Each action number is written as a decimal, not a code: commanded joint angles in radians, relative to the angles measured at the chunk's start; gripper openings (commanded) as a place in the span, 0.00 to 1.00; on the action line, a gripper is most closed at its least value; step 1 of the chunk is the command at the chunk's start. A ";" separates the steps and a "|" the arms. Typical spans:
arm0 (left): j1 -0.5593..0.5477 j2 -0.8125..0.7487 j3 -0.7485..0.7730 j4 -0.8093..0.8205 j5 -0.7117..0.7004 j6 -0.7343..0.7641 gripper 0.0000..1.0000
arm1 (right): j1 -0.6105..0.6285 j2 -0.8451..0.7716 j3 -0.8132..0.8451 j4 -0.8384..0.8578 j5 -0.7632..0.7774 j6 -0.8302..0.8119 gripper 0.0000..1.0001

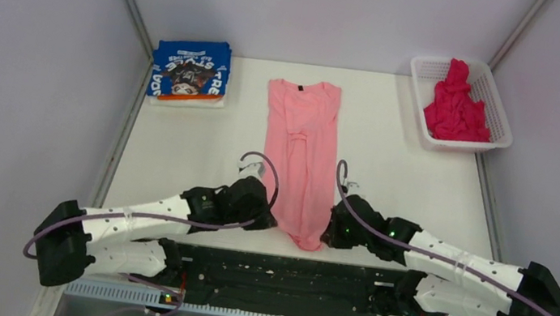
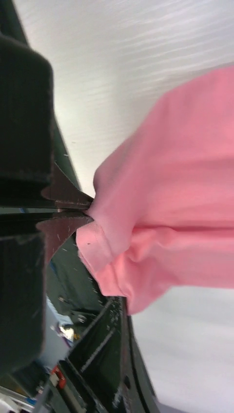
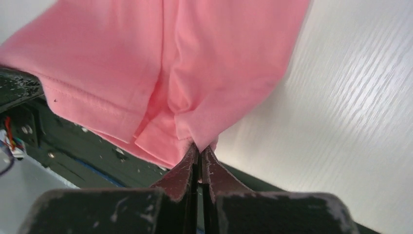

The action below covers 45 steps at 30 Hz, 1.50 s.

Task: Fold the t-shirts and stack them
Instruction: Fold the folded rectangular tshirt in 1/3 of the way

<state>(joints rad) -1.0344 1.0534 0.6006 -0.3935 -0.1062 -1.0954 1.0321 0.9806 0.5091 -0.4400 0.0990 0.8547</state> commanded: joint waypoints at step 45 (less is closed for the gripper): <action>0.687 0.786 0.701 0.122 0.331 0.407 0.00 | -0.628 0.801 0.716 0.294 -0.240 -0.348 0.00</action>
<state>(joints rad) -0.3584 1.8034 1.2381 -0.2840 0.2035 -0.7181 0.4221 1.7470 1.1660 -0.1833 -0.1261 0.5228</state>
